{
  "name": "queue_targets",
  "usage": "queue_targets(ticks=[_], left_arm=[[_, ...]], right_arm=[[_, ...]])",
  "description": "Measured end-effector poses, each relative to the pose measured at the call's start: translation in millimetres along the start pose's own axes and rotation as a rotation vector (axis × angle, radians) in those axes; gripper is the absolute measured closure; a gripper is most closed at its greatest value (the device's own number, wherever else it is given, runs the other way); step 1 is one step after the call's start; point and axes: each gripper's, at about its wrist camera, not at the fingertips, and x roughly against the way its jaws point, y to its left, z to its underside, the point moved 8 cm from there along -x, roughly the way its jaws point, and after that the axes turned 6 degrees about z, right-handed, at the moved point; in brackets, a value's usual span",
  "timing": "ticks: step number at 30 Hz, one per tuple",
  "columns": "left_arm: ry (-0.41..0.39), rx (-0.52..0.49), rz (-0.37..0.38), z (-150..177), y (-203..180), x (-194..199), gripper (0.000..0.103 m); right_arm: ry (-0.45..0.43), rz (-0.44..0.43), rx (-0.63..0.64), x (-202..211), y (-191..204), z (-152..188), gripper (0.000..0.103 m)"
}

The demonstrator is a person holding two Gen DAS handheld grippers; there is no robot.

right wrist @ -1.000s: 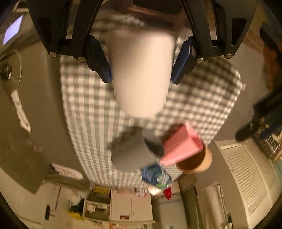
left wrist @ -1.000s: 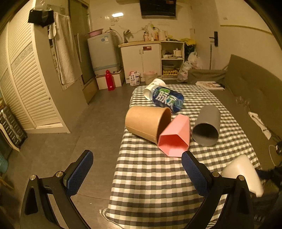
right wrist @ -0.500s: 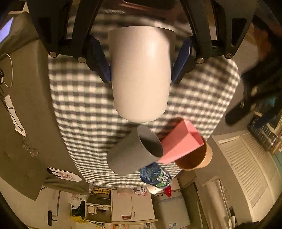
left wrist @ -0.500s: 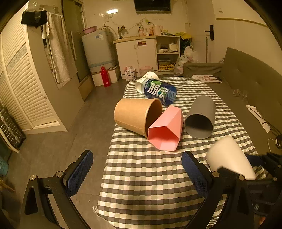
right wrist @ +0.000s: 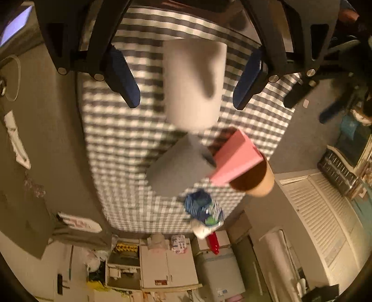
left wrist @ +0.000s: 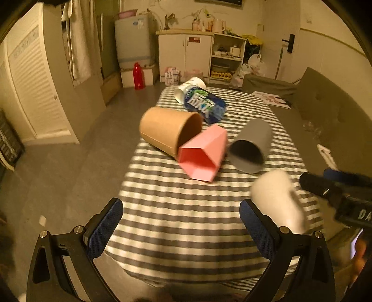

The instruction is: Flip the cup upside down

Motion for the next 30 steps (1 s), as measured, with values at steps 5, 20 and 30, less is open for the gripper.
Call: queue_targets(ticks=[5, 20, 30], left_arm=[[0.086, 0.065, 0.102, -4.1, -41.6, -9.9, 0.0], [0.359, 0.022, 0.11, -11.4, -114.0, -92.9, 0.002], [0.361, -0.007, 0.161, -11.8, -124.0, -88.8, 0.027]], right_arm=[[-0.021, 0.096, 0.061, 20.7, -40.7, -12.8, 0.017], [0.031, 0.129, -0.113, -2.0, -125.9, -3.5, 0.017], [0.035, 0.129, -0.093, -8.4, -122.1, -3.7, 0.017]])
